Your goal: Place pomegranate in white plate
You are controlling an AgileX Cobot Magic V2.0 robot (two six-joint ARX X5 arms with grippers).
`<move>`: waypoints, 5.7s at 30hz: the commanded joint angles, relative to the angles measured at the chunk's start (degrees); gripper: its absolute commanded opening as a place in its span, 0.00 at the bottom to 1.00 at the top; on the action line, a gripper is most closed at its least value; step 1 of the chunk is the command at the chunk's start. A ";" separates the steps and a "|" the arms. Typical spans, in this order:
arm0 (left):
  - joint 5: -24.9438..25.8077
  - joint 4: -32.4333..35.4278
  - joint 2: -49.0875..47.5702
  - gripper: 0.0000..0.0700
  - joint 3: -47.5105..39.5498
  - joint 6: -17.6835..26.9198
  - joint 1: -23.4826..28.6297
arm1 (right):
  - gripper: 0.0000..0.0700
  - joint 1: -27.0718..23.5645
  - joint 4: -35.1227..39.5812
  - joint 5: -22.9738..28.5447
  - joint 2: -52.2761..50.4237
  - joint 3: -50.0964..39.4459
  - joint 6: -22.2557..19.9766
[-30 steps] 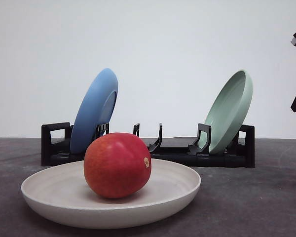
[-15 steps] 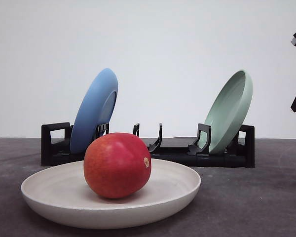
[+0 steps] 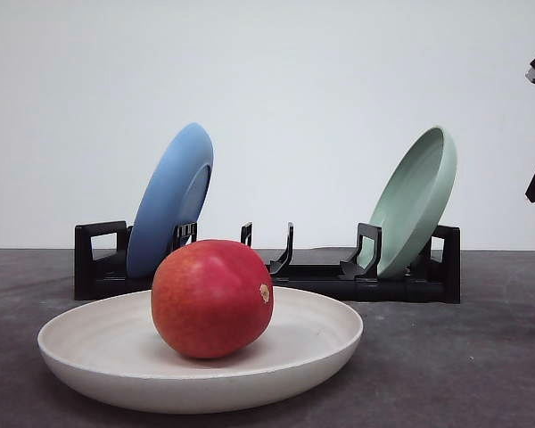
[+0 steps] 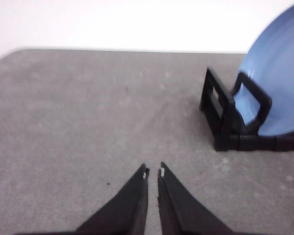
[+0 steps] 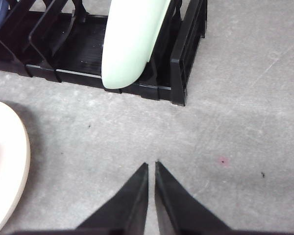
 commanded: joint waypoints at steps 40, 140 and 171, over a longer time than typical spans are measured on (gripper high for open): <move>-1.98 0.51 -0.28 0.02 -0.54 2.45 -3.31 | 0.02 0.05 5.28 8.60 -10.96 -3.65 -7.76; -1.98 0.51 -0.26 0.02 -0.54 2.47 -3.31 | 0.02 -8.70 11.98 14.67 -51.19 -30.45 -4.95; -1.98 0.51 -0.28 0.02 -0.54 2.45 -3.31 | 0.02 -8.70 11.98 14.67 -51.19 -30.45 -4.94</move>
